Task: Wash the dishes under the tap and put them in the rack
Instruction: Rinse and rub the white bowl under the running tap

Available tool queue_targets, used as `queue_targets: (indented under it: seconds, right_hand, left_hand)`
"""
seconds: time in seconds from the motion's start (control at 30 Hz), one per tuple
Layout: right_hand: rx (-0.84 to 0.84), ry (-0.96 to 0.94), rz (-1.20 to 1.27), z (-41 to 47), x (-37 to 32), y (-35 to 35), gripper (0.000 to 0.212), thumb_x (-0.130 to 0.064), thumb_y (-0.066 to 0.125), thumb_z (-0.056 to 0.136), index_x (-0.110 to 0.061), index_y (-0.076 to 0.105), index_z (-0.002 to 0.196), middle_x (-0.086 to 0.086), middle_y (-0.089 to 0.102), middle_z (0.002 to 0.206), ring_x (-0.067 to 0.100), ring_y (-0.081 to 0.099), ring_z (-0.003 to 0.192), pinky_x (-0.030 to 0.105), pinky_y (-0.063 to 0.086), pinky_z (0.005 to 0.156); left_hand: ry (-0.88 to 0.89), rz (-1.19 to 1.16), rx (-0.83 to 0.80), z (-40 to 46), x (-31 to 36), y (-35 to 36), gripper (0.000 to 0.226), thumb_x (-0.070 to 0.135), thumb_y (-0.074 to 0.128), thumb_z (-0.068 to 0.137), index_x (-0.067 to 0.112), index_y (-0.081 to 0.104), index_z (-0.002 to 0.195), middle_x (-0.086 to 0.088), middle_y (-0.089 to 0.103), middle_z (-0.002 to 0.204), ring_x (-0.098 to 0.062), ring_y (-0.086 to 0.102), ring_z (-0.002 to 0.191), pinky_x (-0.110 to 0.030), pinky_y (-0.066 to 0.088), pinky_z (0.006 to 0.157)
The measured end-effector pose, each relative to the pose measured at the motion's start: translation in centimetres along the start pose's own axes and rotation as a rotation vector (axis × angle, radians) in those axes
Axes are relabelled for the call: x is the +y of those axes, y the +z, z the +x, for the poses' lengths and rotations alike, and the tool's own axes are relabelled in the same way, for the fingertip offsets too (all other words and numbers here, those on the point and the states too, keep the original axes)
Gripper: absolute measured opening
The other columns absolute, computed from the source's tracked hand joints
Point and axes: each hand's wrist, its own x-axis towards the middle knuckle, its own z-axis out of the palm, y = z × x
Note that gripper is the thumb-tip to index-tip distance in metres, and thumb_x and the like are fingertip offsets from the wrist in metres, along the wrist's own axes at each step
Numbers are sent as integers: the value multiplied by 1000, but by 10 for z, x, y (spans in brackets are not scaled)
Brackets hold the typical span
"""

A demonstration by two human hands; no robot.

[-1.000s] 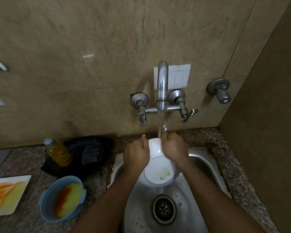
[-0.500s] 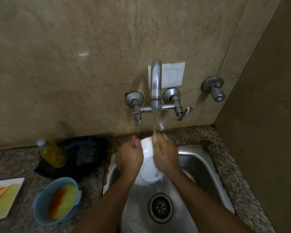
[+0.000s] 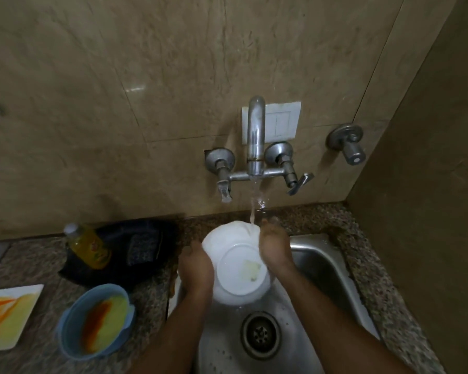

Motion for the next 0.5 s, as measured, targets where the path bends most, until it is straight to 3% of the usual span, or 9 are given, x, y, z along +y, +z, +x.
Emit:
queue_targets:
  seconds: [0.07, 0.13, 0.2, 0.23, 0.3, 0.37, 0.4, 0.47, 0.5]
  right_hand:
    - [-41, -141, -223, 5, -10, -9, 47, -36, 39, 104, -13, 62, 69, 4, 61, 66, 23, 60, 68, 33, 47, 65]
    - [-122, -271, -461, 4, -26, -9, 56, -45, 34, 102, -13, 69, 73, 6, 69, 73, 24, 65, 70, 34, 50, 69]
    - [-203, -451, -612, 1, -37, -5, 57, -48, 32, 101, -15, 70, 76, 7, 72, 80, 25, 67, 75, 33, 50, 70]
    - [-189, -532, -678, -5, -39, -2, 57, -47, 32, 102, -15, 70, 75, 7, 72, 78, 25, 66, 74, 31, 48, 68]
    - [-11, -622, -578, -15, -32, 4, 51, -39, 37, 104, -15, 70, 74, 4, 70, 70, 21, 65, 66, 26, 39, 60]
    - [137, -434, -292, -15, -14, 2, 42, -31, 40, 105, -14, 71, 81, 4, 71, 76, 19, 65, 71, 25, 40, 62]
    - [122, -238, -184, -7, -4, 1, 37, -29, 39, 105, -13, 70, 93, 7, 72, 89, 21, 66, 83, 27, 45, 69]
    - [56, -10, -180, 1, 9, 2, 38, -32, 32, 107, -12, 63, 115, 10, 68, 111, 25, 63, 102, 34, 49, 90]
    - [98, 1, -230, -2, 13, 7, 43, -38, 27, 106, -15, 63, 113, 7, 67, 109, 24, 62, 101, 39, 48, 92]
  left_hand:
    - [271, 216, -24, -7, 3, 0, 38, 32, 41, 101, 4, 66, 99, -19, 67, 105, -32, 61, 94, -35, 45, 85]
    - [538, 377, -110, -18, 11, 4, 40, 34, 38, 104, 9, 67, 95, -15, 70, 100, -32, 64, 93, -33, 44, 79]
    - [666, 483, -135, -28, 26, 9, 51, 38, 30, 105, 12, 71, 89, -10, 73, 92, -28, 67, 89, -32, 47, 75]
    - [678, 521, -117, -31, 35, 12, 56, 39, 28, 105, 11, 71, 85, -9, 73, 88, -28, 68, 86, -31, 47, 73]
    - [598, 517, -111, -30, 45, 18, 58, 40, 28, 104, 9, 72, 84, -11, 73, 90, -30, 67, 89, -32, 45, 73]
    - [446, 447, -93, -22, 41, 19, 53, 39, 32, 103, 4, 72, 93, -17, 71, 102, -35, 65, 98, -33, 44, 79]
    - [357, 394, -78, -18, 36, 18, 51, 38, 35, 103, 1, 70, 99, -20, 69, 107, -37, 63, 102, -34, 44, 82]
    - [218, 313, -74, -11, 26, 15, 51, 35, 35, 103, -5, 67, 108, -24, 66, 115, -39, 60, 106, -34, 43, 85]
    - [193, 297, -78, -10, 24, 14, 51, 35, 35, 104, -6, 66, 109, -24, 65, 116, -39, 59, 107, -32, 40, 83]
